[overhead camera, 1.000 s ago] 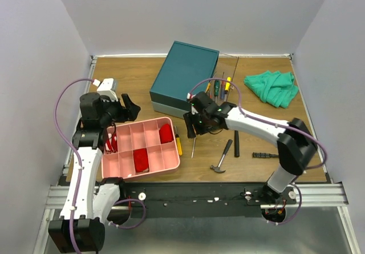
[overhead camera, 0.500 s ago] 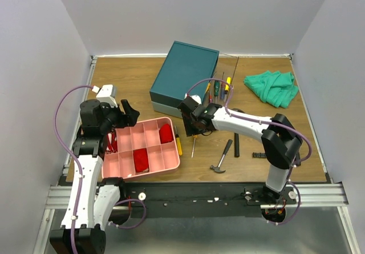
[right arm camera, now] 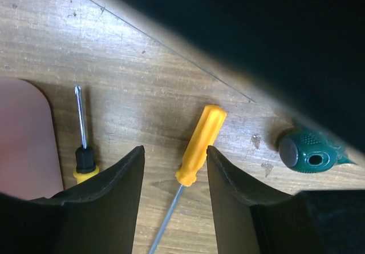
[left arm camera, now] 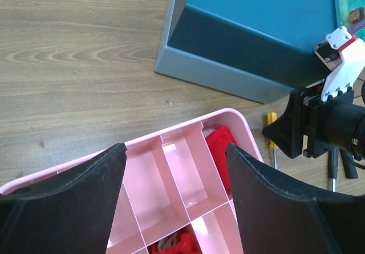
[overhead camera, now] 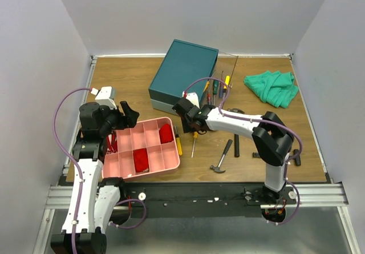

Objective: Sort the tools into containers

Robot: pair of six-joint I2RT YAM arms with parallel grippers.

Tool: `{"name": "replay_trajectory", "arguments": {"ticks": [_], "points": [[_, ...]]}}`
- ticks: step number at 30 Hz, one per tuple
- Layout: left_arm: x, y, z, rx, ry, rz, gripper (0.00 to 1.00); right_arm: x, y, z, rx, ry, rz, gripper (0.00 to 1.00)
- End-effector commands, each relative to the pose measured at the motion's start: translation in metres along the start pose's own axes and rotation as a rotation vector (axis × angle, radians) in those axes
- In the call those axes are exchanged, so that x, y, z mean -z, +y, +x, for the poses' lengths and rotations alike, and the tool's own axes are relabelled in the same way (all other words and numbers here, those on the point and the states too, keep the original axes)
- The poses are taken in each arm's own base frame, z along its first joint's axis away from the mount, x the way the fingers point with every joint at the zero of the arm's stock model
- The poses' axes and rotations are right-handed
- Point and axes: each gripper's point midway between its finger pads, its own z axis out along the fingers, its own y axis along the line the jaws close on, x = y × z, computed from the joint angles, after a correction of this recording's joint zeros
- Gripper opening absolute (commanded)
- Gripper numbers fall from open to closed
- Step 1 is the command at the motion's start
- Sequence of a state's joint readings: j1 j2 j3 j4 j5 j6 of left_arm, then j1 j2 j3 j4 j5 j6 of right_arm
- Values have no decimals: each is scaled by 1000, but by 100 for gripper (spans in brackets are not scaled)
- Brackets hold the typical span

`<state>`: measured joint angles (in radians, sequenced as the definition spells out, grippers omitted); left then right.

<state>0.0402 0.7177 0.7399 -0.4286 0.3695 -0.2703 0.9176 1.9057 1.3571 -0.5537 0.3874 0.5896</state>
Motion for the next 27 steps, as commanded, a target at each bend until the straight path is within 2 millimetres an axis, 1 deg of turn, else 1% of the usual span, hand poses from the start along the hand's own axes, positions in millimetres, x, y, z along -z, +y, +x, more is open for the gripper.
{"name": "replay_trajectory", "arguments": {"ticks": [1,4,6,7,8,9,10,11,12,13,14,15,16,19,24,27], "points": [[2,7,0,15,-17,-32,80,-20,-12,41,75,121,50,55],[2,7,-3,14,-24,-33,80,-18,-12,46,86,127,43,55],[2,6,-4,12,-29,-31,80,-12,-7,40,114,104,10,55],[2,6,-5,13,-29,-32,80,-5,-2,35,133,77,-4,55],[3,6,-6,10,-32,-30,80,14,6,18,136,10,-41,55],[3,6,-6,12,-30,-30,80,26,12,9,186,-32,-70,55],[3,6,-6,15,-31,-33,80,43,32,1,222,-95,-131,56],[2,7,-4,20,-30,-33,80,54,39,-1,249,-130,-160,56],[1,6,-6,21,-42,-29,80,67,41,-2,269,-161,-180,56],[-1,7,0,40,-33,-24,80,73,47,5,279,-163,-207,55],[-2,7,1,50,-31,-23,80,74,51,12,292,-148,-234,54],[-3,7,1,56,-36,-17,80,70,48,26,331,-119,-251,53],[-5,8,4,68,-29,-18,80,66,45,31,343,-107,-244,53],[-5,5,2,79,-33,-4,80,52,28,46,377,-78,-186,53],[-2,5,3,70,-36,-11,80,41,22,61,369,-41,-170,53],[-1,6,6,72,-35,-12,80,34,19,60,363,-43,-129,53]]}}
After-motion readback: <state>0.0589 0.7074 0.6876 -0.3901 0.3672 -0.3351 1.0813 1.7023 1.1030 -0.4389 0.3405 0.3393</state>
